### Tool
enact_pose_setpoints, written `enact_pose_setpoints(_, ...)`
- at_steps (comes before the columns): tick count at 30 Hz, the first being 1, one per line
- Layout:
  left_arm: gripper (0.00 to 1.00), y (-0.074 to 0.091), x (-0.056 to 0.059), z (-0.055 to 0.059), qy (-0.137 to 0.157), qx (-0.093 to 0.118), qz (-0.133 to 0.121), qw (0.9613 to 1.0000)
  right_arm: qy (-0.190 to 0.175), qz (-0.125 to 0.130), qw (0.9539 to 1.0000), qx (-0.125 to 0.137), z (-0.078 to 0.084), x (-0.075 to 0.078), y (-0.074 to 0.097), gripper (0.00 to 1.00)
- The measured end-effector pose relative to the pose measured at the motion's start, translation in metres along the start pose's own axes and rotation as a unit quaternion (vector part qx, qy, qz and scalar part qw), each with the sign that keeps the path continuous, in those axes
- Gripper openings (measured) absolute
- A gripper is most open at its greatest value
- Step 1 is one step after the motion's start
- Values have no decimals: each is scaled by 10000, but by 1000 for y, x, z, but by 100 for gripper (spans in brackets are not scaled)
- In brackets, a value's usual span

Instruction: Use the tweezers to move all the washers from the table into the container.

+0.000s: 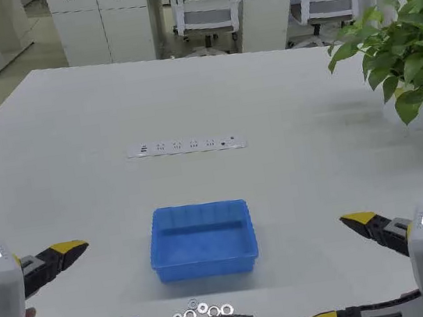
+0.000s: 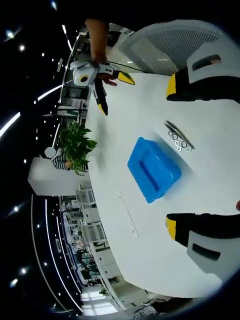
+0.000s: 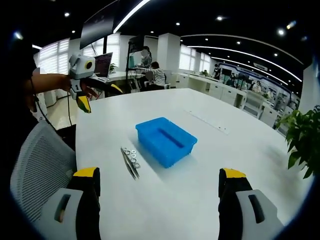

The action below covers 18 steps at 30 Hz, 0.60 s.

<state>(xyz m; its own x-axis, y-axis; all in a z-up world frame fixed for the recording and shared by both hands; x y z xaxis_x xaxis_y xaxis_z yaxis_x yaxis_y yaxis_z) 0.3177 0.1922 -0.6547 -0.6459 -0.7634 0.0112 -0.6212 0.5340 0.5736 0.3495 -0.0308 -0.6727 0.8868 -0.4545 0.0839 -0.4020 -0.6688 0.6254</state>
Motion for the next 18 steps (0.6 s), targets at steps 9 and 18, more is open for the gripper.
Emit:
enact_pose_setpoints(9,99,0,1,1,2,6,10,10000,5,5,10000,-4,1,0,1,100)
enact_pose_setpoints(18,99,1,1,-1,-44,16,4,10000,26,7,10000,5,0,0,1,100)
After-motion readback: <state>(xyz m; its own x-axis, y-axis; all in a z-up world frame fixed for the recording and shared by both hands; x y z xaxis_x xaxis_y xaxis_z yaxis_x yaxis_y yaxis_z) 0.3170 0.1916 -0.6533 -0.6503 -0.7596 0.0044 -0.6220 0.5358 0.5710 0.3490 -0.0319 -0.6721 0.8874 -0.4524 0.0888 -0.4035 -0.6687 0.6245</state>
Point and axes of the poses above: the centre of the closed fingertips' face, and the gripper's own axes: y roughly backward along the fingers, x roughly to its right, z roughly out of its underside, the point moved 1 cm from there along y, roughly backward along the fingers, and after that the axes turned 10 degrees about -x, right-handed, at the moved point
